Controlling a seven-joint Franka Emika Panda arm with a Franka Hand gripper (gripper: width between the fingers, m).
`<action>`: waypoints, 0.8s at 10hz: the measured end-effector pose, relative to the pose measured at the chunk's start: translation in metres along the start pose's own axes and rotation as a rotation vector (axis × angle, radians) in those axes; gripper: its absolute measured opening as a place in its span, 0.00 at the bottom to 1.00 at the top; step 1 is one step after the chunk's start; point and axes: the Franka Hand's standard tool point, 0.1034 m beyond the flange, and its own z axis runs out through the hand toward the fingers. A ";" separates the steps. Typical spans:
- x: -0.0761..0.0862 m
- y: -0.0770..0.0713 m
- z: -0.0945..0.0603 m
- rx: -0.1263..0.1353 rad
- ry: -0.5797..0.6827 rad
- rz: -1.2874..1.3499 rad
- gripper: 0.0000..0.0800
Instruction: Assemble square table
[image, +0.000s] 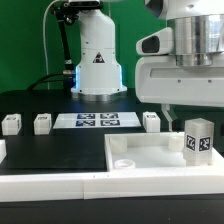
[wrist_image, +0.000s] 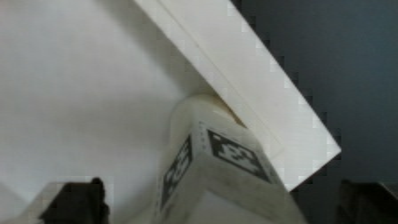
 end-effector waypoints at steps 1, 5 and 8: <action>0.001 -0.001 -0.001 -0.002 0.002 -0.095 0.81; 0.000 -0.001 -0.001 -0.011 0.000 -0.411 0.81; 0.001 0.000 -0.001 -0.014 0.001 -0.485 0.80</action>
Offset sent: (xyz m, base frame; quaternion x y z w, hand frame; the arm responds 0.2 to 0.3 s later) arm 0.0050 0.0066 0.0009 -0.0131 -0.0198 -0.1700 0.9852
